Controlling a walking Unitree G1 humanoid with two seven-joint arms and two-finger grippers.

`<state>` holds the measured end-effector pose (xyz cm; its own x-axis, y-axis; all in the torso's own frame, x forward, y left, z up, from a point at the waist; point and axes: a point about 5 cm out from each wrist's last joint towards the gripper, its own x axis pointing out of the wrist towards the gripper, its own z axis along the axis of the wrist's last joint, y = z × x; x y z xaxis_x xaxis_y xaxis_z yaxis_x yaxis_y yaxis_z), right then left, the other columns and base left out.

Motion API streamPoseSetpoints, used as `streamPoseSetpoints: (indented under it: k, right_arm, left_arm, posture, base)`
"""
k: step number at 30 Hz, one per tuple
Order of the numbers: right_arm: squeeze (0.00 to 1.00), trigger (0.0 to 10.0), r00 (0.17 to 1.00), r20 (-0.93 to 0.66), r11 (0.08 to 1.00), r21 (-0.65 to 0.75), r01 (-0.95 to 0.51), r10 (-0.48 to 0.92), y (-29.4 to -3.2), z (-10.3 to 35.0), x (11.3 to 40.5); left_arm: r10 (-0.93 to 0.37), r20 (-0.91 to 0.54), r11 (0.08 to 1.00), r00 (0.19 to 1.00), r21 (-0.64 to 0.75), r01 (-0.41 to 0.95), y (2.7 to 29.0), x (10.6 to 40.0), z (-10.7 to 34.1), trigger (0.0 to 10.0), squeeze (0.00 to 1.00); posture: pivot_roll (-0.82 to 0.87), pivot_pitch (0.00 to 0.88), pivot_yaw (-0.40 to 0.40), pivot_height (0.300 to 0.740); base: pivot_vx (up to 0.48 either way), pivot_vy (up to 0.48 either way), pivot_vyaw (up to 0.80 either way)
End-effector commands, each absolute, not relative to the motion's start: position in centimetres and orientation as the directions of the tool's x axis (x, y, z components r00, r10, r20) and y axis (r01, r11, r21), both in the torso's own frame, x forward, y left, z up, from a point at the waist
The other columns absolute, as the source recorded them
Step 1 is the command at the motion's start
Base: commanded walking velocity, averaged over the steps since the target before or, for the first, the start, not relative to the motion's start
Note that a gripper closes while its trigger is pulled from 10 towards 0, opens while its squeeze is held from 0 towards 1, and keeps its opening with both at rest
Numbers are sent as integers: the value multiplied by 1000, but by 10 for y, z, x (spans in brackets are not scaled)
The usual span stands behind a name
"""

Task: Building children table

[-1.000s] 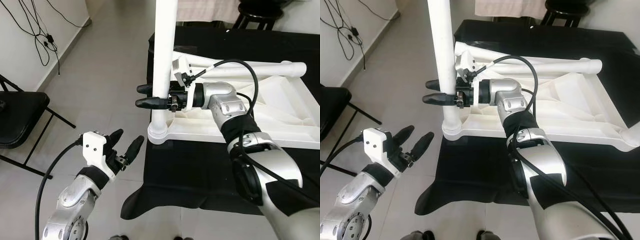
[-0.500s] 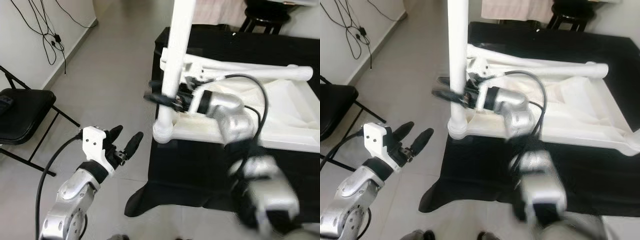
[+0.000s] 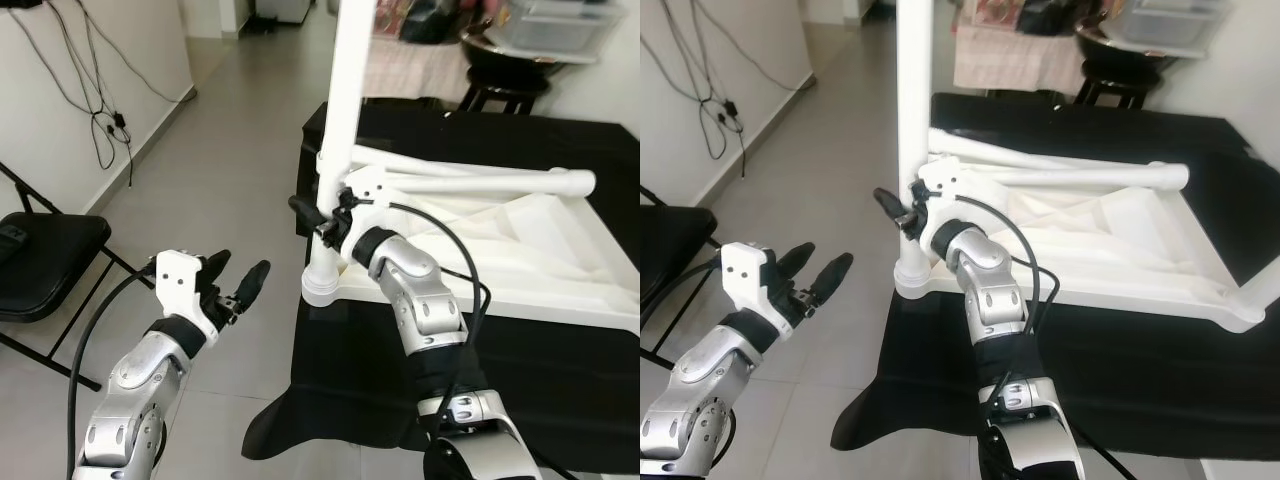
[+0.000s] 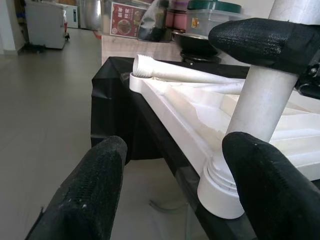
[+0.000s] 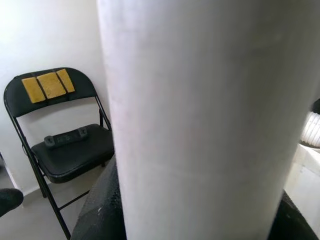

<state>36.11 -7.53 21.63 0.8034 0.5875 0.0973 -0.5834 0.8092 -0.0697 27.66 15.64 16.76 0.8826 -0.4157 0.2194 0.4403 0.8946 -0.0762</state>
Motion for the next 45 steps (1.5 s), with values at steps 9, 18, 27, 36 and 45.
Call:
streamPoseSetpoints:
  k: [9, 18, 27, 36, 45]
  right_arm:
    - [1000, 10000, 681, 35, 682, -61, -729, 732, -86, 207, 358]
    - [0, 10000, 363, -16, 354, -181, -917, 932, -94, 216, 357]
    - [0, 10000, 405, 19, 401, -179, -898, 914, -98, 219, 364]
    - [0, 10000, 543, 53, 542, -197, -817, 838, -112, 217, 361]
    - [0, 10000, 557, 99, 566, -180, -805, 824, -104, 218, 341]
  left_arm:
    - [-359, 195, 920, 913, -90, 381, 158, 271, 167, 10000, 0]
    - [-332, 198, 924, 922, -130, 360, 128, 254, 195, 10000, 0]
    - [-330, 177, 929, 927, -111, 352, 122, 244, 200, 10000, 0]
    - [-347, 38, 915, 937, -203, 348, 116, 219, 174, 10000, 0]
    - [-378, 37, 903, 925, -204, 378, 106, 203, 179, 10000, 0]
  posture:
    - [-13, 62, -2, 740]
    - [-5, 25, 85, 740]
    - [-8, 6, 113, 740]
    - [-67, 35, 144, 740]
    - [-91, 56, 126, 740]
  base:
    - [0, 0, 0]
    - [0, 0, 0]
    - [0, 0, 0]
    - [0, 0, 0]
    - [0, 0, 0]
